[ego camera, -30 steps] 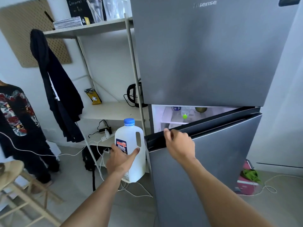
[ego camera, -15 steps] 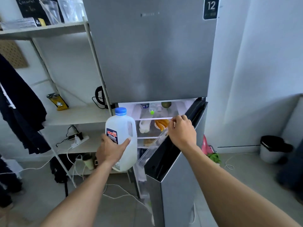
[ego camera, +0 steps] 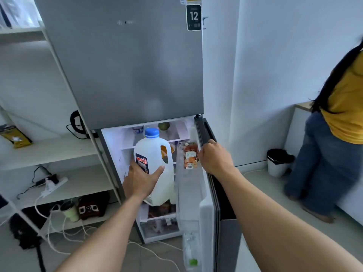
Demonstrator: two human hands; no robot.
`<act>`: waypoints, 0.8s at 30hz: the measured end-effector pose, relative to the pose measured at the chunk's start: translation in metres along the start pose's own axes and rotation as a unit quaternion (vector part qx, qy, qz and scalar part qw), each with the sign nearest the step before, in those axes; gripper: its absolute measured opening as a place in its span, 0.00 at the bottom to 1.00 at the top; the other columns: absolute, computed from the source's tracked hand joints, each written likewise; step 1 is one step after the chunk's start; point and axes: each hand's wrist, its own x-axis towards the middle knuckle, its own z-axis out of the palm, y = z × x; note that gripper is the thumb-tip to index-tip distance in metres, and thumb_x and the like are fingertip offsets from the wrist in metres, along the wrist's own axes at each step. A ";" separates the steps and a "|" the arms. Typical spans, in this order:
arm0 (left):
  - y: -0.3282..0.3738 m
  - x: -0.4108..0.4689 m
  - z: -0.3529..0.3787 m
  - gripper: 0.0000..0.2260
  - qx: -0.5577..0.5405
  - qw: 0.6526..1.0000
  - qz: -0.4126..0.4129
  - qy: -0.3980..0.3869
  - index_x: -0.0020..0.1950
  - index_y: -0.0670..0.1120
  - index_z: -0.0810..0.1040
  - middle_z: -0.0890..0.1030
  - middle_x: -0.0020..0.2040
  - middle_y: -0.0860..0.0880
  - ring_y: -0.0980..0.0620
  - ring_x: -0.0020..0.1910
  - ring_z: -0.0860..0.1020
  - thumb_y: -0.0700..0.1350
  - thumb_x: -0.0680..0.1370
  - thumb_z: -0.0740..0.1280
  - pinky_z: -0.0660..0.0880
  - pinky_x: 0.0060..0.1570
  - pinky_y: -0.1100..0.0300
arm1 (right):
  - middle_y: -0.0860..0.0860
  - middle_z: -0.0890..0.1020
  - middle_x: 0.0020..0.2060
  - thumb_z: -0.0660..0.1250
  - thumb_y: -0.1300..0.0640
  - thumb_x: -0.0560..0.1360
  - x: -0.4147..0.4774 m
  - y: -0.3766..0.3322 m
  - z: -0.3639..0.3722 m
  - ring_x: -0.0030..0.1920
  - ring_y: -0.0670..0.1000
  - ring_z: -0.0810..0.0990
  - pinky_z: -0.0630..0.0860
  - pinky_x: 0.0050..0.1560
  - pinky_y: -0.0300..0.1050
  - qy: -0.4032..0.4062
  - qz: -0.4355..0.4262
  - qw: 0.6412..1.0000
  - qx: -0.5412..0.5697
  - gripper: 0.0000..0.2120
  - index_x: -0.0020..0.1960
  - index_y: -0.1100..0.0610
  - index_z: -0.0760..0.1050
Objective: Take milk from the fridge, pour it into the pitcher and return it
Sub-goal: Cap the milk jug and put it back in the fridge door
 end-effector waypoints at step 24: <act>0.025 -0.025 0.033 0.38 0.006 0.996 0.044 -0.073 0.61 0.45 0.67 0.79 0.58 0.45 0.39 0.56 0.79 0.72 0.65 0.69 0.75 0.52 0.49 | 0.53 0.76 0.56 0.56 0.55 0.79 -0.019 0.061 -0.023 0.50 0.58 0.79 0.73 0.47 0.49 0.008 -0.032 0.994 -0.107 0.13 0.56 0.59 0.75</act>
